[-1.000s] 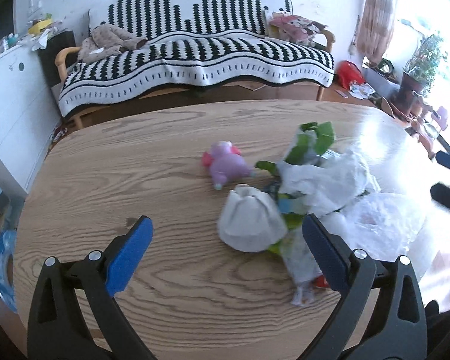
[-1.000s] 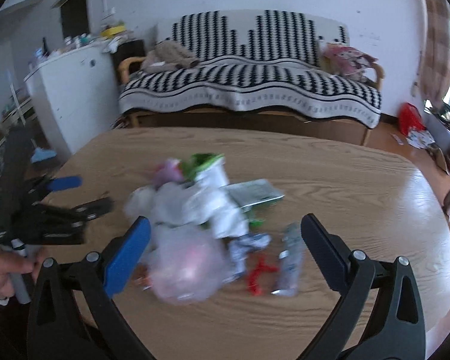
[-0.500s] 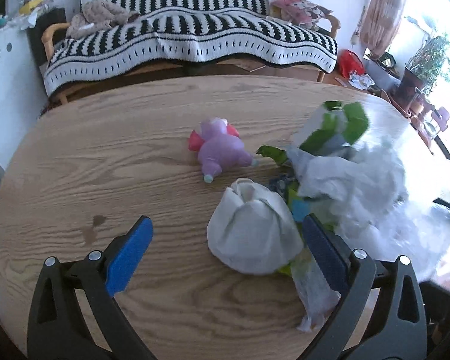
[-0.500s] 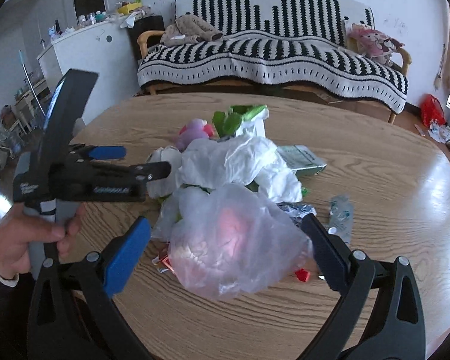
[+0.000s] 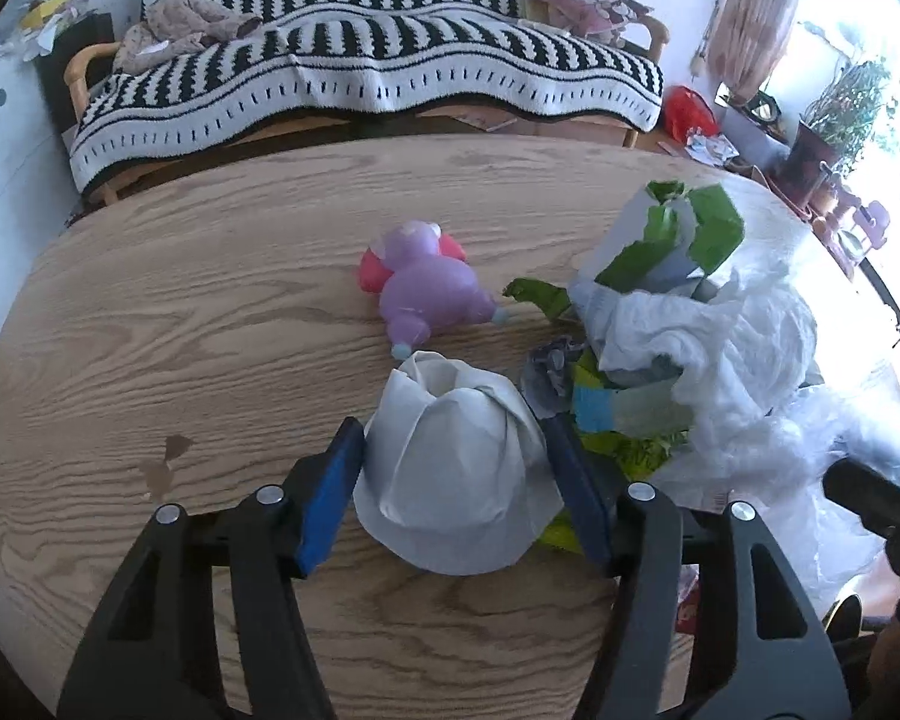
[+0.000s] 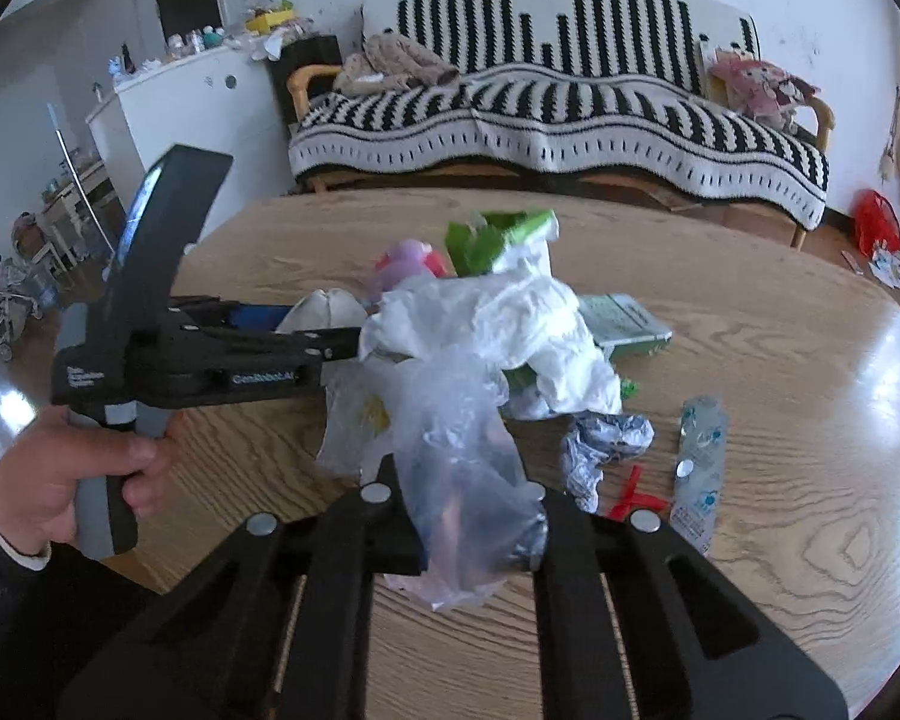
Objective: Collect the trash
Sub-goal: 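Grasp the white paper cup with the left tool while the right tool grasps a clear plastic bag, then carry the cup and bag to the black bin and open both tools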
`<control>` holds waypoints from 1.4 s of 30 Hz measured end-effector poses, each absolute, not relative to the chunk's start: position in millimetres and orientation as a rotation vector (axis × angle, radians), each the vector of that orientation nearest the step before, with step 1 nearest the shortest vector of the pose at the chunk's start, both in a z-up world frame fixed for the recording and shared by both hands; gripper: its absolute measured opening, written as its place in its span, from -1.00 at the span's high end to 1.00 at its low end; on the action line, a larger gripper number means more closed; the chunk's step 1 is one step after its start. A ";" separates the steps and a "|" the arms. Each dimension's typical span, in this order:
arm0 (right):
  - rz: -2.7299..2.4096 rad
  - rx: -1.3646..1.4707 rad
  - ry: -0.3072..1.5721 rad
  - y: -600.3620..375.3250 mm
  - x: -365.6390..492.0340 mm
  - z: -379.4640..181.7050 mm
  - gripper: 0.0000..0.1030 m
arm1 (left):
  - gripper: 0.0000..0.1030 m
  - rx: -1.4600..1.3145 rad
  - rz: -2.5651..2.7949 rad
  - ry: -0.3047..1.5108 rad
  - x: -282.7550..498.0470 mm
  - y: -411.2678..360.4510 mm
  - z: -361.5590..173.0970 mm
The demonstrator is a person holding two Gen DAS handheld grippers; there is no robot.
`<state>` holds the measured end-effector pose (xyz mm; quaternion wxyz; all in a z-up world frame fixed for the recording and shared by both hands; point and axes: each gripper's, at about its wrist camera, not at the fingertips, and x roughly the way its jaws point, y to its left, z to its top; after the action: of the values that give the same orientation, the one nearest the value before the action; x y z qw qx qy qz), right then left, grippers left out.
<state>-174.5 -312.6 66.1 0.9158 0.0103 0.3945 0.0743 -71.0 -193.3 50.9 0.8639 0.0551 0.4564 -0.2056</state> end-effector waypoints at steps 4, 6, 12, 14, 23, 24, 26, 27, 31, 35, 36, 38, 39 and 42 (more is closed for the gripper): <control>0.170 0.027 0.787 -311.6 -181.7 81.2 0.81 | -0.19 0.083 -0.430 0.935 -76.0 -184.1 64.9; 0.177 0.031 0.776 -312.2 -184.5 87.2 0.81 | -0.19 0.085 -0.423 0.915 -79.4 -180.4 72.2; 0.167 0.045 0.725 -318.6 -205.2 116.0 0.81 | -0.19 0.071 -0.417 0.877 -91.5 -170.1 94.3; 0.140 0.068 0.697 -332.4 -220.8 131.2 0.81 | -0.19 0.071 -0.425 0.855 -98.1 -169.4 106.1; -0.190 0.154 0.593 -456.3 -382.0 188.5 0.81 | -0.19 0.158 -0.695 0.772 -191.0 -275.6 165.7; -0.243 0.163 0.592 -472.5 -407.7 189.9 0.80 | -0.19 0.183 -0.756 0.761 -211.4 -302.2 170.5; -0.362 0.187 0.597 -504.9 -465.5 189.7 0.80 | -0.19 0.228 -0.860 0.747 -248.6 -350.2 175.0; -0.423 0.201 0.603 -520.2 -496.5 187.2 0.80 | -0.19 0.252 -0.933 0.744 -275.0 -381.7 175.8; -0.626 0.272 0.636 -564.3 -601.2 164.3 0.80 | -0.19 0.324 -1.168 0.756 -368.9 -479.6 163.9; -0.793 0.386 0.681 -597.6 -701.8 119.3 0.80 | -0.19 0.412 -1.345 0.807 -466.1 -561.7 128.5; -0.821 0.406 0.693 -601.6 -719.0 107.9 0.80 | -0.19 0.445 -1.392 0.836 -496.1 -583.1 110.4; -0.871 0.460 0.724 -608.9 -754.8 78.4 0.80 | -0.19 0.490 -1.447 0.907 -534.9 -610.0 79.9; -0.890 0.490 0.742 -612.3 -768.8 62.9 0.80 | -0.19 0.510 -1.465 0.931 -550.1 -620.4 65.8; -0.926 0.562 0.798 -618.2 -797.6 16.0 0.80 | -0.19 0.614 -1.498 0.967 -594.9 -641.8 21.1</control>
<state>-797.6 -618.2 16.0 0.7822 0.2601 0.3697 -0.4287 -594.9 -641.8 21.1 0.5875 0.2633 0.4151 -0.6428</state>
